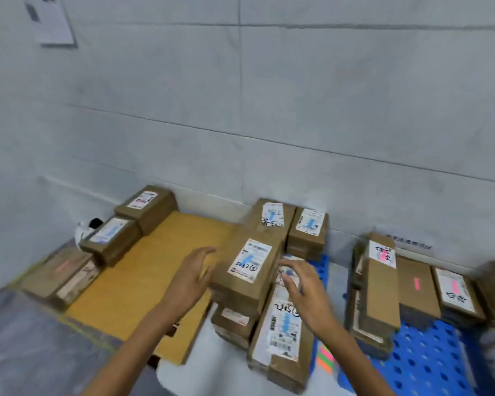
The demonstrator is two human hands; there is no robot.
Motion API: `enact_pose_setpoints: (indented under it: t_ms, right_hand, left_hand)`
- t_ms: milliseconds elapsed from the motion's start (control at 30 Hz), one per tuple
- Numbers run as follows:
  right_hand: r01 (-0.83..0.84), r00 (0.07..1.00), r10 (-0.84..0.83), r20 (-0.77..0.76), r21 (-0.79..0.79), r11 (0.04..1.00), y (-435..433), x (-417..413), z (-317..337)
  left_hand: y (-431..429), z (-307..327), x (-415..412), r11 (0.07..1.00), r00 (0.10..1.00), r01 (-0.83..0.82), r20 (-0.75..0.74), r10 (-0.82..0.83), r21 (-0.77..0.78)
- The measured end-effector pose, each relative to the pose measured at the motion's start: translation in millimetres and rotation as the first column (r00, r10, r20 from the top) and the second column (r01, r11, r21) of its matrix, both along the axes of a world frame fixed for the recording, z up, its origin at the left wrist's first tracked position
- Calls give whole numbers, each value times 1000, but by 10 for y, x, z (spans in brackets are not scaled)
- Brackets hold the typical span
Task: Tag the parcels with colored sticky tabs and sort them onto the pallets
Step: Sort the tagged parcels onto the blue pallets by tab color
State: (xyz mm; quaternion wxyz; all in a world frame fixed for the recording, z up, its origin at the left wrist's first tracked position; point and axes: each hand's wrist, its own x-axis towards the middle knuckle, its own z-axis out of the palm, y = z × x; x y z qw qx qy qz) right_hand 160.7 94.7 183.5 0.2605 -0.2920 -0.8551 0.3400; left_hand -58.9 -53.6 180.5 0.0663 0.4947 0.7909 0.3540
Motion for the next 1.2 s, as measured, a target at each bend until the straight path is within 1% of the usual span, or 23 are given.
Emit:
enact_pose_setpoints:
  t_ms: [100, 200, 367, 500, 700, 833, 967, 1033, 1100, 1167, 1200]
  right_hand:
    - [-96, 995, 95, -35, -23, 995, -475, -821, 20]
    - [-204, 979, 203, -22, -57, 977, -826, -1425, -10]
    - [-325, 946, 324, -28, -87, 942, -1158, -2116, -35]
    - [-412, 910, 415, 1, -117, 904, -1323, -2580, -155]
    - [-490, 855, 516, 43, -257, 833, -1814, -3181, -359]
    - [-470, 843, 533, 70, -384, 794, -2067, -3777, -570]
    - [-363, 863, 496, 94, -568, 739, -2406, -4489, -860]
    - [-280, 870, 473, 138, -650, 706, -2609, -4855, -1039]
    - [-228, 867, 471, 165, -707, 669, -2810, -5189, -1217]
    - [-200, 866, 473, 162, -754, 625, -2953, -5392, -1326]
    - [-184, 868, 471, 161, -776, 604, -3023, -5493, -1399]
  left_hand:
    - [-648, 9, -721, 990, 991, -133, -22, 132, -36]
    - [-1093, -13, -1170, 970, 972, -235, -25, 234, -58]
    - [-1529, -78, -1646, 930, 936, -351, -14, 352, -106]
    - [-1879, -168, -1904, 887, 891, -450, 22, 454, -100]
    - [-2499, -368, -2448, 800, 804, -579, 53, 593, -158]
    - [-2749, -606, -3106, 754, 762, -616, 72, 644, -231]
    - [-2890, -900, -3799, 717, 736, -624, 74, 673, -311]
    - [-2949, -1068, -4103, 721, 750, -586, 90, 655, -369]
    - [-3016, -1283, -4415, 721, 780, -545, 57, 623, -428]
    - [-3056, -1440, -4582, 700, 796, -521, 18, 605, -488]
    - [-3070, -1500, -4641, 695, 798, -505, 29, 601, -511]
